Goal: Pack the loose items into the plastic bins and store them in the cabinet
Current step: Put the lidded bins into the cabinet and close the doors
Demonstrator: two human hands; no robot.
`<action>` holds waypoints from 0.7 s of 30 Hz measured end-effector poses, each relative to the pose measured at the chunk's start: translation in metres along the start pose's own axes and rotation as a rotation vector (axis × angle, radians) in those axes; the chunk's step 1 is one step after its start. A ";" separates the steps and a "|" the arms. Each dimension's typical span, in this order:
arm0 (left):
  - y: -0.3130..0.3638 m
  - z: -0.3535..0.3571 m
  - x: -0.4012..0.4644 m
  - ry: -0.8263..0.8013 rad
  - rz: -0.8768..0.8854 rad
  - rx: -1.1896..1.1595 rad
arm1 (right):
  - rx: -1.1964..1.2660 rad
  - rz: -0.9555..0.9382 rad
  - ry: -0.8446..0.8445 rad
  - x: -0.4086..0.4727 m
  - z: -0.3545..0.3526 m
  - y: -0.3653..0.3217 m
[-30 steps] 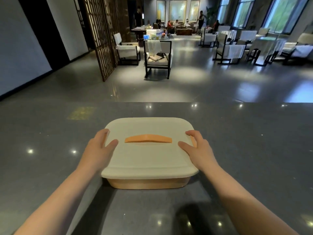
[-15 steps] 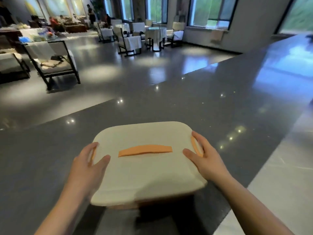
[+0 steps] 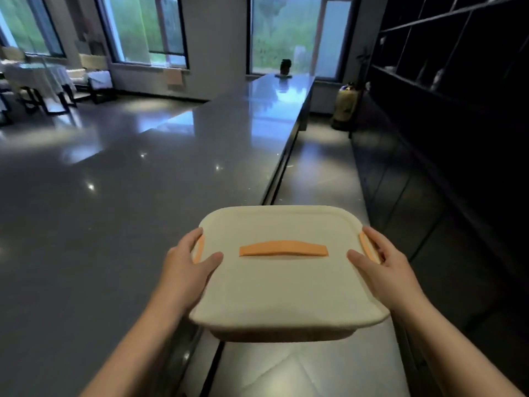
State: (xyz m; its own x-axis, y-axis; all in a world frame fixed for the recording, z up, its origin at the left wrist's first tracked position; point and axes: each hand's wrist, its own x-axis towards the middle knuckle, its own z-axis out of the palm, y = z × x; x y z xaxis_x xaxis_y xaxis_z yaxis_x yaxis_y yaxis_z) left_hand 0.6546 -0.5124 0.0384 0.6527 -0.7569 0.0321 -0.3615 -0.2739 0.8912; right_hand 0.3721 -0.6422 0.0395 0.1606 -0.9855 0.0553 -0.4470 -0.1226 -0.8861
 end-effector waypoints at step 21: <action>0.105 0.298 0.325 -0.301 0.094 -0.015 | -0.038 0.244 0.239 0.350 -0.072 0.104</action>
State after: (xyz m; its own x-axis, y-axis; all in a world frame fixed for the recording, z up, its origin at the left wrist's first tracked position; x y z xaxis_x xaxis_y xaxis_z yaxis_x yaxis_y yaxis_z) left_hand 0.6306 -0.9641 0.0073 0.3895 -0.9208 -0.0190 -0.3991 -0.1873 0.8976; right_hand 0.3184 -1.0082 -0.0003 -0.1638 -0.9854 -0.0465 -0.4799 0.1207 -0.8690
